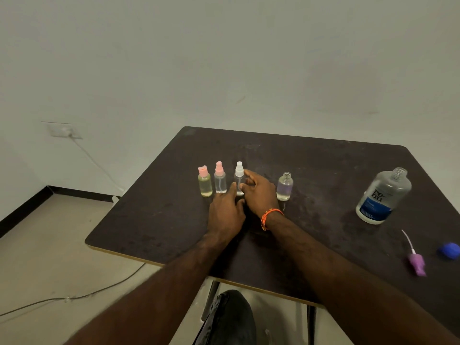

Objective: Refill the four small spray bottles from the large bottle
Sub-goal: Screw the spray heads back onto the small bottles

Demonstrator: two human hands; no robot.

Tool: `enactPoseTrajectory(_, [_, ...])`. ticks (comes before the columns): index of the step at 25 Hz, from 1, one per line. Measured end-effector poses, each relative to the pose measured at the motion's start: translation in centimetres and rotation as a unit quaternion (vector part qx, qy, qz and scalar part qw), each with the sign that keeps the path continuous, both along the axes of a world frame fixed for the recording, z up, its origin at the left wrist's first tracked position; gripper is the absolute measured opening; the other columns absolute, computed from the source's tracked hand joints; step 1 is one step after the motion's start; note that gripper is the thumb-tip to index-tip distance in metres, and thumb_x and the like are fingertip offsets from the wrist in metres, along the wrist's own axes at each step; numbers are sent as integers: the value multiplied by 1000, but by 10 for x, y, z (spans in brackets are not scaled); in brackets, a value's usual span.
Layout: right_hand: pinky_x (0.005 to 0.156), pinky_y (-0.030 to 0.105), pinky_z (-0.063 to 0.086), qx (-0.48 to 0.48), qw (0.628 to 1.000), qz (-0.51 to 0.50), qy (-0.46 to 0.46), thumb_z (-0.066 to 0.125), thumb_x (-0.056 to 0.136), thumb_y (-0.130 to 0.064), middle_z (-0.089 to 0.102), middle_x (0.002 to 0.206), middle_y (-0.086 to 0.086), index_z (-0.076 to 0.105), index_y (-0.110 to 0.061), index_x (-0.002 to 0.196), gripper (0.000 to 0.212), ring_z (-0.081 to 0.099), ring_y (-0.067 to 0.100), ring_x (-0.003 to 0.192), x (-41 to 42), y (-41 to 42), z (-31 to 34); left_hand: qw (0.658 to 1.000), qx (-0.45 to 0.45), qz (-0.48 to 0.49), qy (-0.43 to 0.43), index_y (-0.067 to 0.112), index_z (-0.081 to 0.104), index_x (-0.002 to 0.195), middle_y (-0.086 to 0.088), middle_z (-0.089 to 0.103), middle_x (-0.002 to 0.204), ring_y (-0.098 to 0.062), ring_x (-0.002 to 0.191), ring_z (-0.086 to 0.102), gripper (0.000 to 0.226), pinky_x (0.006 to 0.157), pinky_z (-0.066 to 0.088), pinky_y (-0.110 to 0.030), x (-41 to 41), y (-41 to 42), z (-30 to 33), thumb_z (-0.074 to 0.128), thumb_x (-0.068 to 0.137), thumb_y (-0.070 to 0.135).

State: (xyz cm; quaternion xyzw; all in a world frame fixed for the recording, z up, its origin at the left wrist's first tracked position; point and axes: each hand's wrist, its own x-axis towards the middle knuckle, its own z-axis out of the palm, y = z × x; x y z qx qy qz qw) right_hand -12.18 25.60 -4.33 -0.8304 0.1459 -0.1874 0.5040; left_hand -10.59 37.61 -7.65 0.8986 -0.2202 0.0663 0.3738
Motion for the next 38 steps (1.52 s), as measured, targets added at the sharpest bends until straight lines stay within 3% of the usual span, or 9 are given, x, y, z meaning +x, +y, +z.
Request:
enactPoseTrajectory(9, [93,16,48,-14,1000,-2,11,65,92,-14,68,127,7,58,-15,139,47,66,12,111,-14,-2,0,999,4,15,-50,12,67,128,-9,77,108,-30,100,70,44,92,58,-44,-2,1,8,57,86,3])
enactPoseTrajectory(13, [85,32,58,-130,989,-67,-34,57,89,-26,76,103,-8,72,-28,112,27,70,6,91,-58,-20,-4,997,16,-38,-65,15,59,146,-6,69,136,-24,123,65,52,110,50,-40,-19,-8,11,62,94,12])
enactPoseTrajectory(16, [75,32,55,-175,975,-135,-5,56,87,-30,75,93,-7,71,-30,103,22,70,15,85,-88,-49,2,993,46,-98,-52,19,45,157,-6,65,143,-24,128,61,65,112,47,-39,-19,-24,16,68,96,30])
enactPoseTrajectory(19, [89,41,54,-168,971,-155,75,59,87,-28,72,109,-4,63,-30,121,35,68,22,101,-94,-82,9,987,84,-134,-21,19,25,165,-8,63,144,-29,129,58,87,109,47,-44,-16,-49,24,72,94,38])
enactPoseTrajectory(22, [102,43,47,-170,973,-80,133,66,89,-20,64,134,5,42,-21,148,63,61,27,120,-82,-100,6,985,111,-134,14,20,12,167,-14,68,134,-37,123,62,92,104,49,-52,-9,-75,29,69,95,36])
enactPoseTrajectory(24, [107,40,45,-167,975,-42,137,61,91,-16,60,140,7,37,-21,153,67,58,28,126,-73,-103,3,986,118,-120,15,25,21,165,-10,70,130,-37,124,62,80,105,47,-56,-3,-86,29,64,97,33])
enactPoseTrajectory(29, [103,31,47,-119,988,-39,85,58,91,-12,66,131,6,54,-22,142,52,62,20,120,-76,-107,2,990,69,-126,-8,34,52,146,3,76,109,-27,110,68,53,102,49,-51,-4,-90,28,69,96,29])
enactPoseTrajectory(34, [102,32,49,-107,992,-30,66,62,92,-16,69,126,4,57,-23,138,46,64,16,116,-125,-113,4,981,53,-185,-9,35,61,139,9,77,112,-18,107,71,51,100,53,-47,-31,-89,25,69,89,43])
enactPoseTrajectory(38, [102,31,49,-120,989,-50,65,63,94,-19,68,127,4,55,-24,140,47,65,15,115,-170,-116,1,969,32,-244,-19,33,60,142,10,78,112,-12,104,73,66,96,57,-44,-60,-95,19,58,81,59])
